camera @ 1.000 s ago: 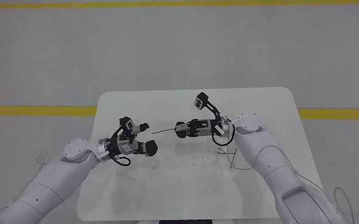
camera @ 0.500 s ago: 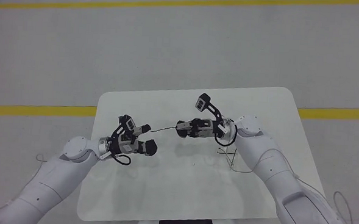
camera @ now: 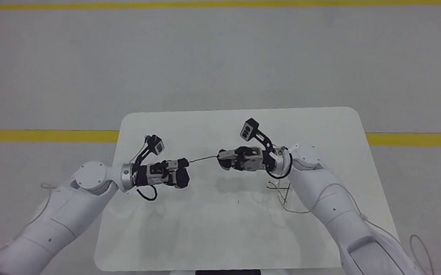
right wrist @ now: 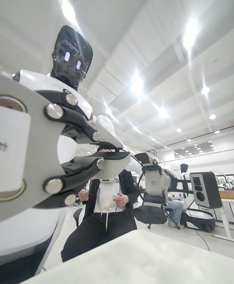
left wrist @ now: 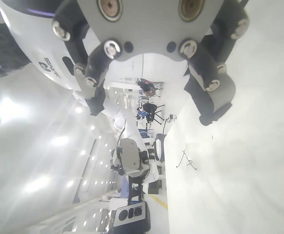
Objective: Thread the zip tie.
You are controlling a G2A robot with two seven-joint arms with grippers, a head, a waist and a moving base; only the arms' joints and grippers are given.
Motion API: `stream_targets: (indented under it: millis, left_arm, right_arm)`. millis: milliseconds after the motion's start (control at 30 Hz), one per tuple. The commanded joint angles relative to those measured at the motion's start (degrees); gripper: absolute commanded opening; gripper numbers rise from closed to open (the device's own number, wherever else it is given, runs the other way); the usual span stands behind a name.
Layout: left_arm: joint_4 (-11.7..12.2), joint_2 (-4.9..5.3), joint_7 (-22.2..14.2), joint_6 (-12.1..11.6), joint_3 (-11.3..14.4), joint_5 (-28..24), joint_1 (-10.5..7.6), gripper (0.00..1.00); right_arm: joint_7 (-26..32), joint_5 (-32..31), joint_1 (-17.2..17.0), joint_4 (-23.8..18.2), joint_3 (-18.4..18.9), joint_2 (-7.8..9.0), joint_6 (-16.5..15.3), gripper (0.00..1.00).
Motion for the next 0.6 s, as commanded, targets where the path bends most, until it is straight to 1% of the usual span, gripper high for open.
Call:
stream_targets:
  millis: [0, 33, 267, 300, 367, 467, 500, 567]
  left_arm:
    - [-0.4, -0.35, -1.9, 0.0, 0.0, -1.3, -0.12, 1.0]
    - [0.2, -0.41, -2.2, 0.0, -0.2, -1.1, -0.3, 1.0]
    - [0.2, -0.41, -2.2, 0.0, -0.2, -1.1, -0.3, 1.0]
    - [0.0, -0.46, -1.6, 0.2, -0.2, -1.0, -0.21, 1.0]
    - [-0.5, -0.57, -0.5, 0.0, -0.3, 0.3, -0.19, 1.0]
    - [-1.6, -1.1, -2.3, 0.0, -1.2, -3.8, 0.46, 1.0]
    - [-1.7, -1.32, -4.3, 0.0, -1.6, -4.1, 0.52, 1.0]
    - [-1.4, -1.81, -5.9, 0.0, -2.4, -5.4, 0.77, 1.0]
  right_arm:
    - [0.0, 0.2, 0.2, 0.3, -0.5, -0.03, 0.0, 0.0]
    - [0.0, 0.1, 0.3, 0.3, -0.8, -0.02, -0.2, 0.0]
    - [0.0, 0.1, 0.3, 0.3, -0.8, -0.02, -0.2, 0.0]
    - [0.0, 0.1, 0.3, 0.3, -0.8, -0.02, -0.2, 0.0]
    - [-2.1, -0.3, -0.7, -1.0, -0.9, -0.01, 0.1, 0.0]
    - [-1.9, 0.4, -1.4, -2.1, -0.7, 0.02, 0.5, 0.0]
    - [-1.6, 0.6, -1.6, -2.3, -0.7, 0.01, 0.5, 0.0]
    - [-1.0, 1.1, -1.7, -2.5, -0.8, -0.04, 0.6, 0.0]
